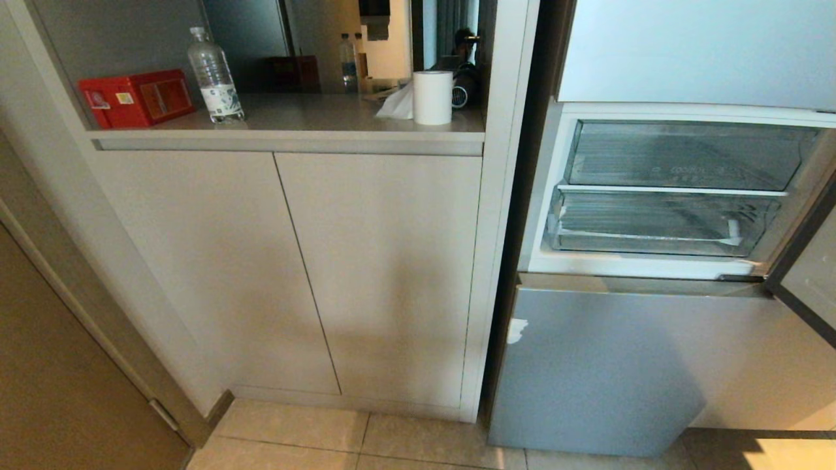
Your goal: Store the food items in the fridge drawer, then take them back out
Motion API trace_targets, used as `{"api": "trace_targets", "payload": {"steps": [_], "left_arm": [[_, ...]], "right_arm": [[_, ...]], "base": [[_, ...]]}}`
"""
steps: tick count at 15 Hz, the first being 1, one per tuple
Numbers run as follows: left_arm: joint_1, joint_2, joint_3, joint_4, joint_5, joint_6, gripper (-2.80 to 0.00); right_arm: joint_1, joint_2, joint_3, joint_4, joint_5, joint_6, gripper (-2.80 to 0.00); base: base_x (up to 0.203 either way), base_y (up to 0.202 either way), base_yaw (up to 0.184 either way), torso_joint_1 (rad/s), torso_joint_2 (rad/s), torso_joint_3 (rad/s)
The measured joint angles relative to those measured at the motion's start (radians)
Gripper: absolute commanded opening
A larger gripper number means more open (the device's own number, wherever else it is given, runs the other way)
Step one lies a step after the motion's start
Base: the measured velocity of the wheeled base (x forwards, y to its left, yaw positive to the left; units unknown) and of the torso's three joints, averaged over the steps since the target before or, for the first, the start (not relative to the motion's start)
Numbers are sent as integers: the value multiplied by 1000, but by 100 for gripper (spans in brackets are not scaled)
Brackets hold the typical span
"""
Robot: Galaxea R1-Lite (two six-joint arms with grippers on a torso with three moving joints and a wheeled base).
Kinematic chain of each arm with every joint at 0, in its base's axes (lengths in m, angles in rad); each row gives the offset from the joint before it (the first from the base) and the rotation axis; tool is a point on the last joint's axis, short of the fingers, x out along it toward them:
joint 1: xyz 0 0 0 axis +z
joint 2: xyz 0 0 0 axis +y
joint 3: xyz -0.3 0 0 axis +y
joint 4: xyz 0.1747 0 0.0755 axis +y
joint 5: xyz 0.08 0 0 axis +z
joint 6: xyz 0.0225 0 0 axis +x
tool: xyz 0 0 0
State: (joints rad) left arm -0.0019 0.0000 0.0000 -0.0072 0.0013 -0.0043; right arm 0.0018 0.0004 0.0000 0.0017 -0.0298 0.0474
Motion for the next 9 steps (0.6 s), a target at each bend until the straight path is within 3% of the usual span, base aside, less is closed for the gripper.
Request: {"api": "trace_targets", "payload": {"steps": [9], "left_arm": [[0, 0, 0, 1, 0, 0, -280]], "right_arm": [[1, 0, 0, 0, 1, -1, -280]], "base": [[195, 0, -1, 5, 2, 3]]}}
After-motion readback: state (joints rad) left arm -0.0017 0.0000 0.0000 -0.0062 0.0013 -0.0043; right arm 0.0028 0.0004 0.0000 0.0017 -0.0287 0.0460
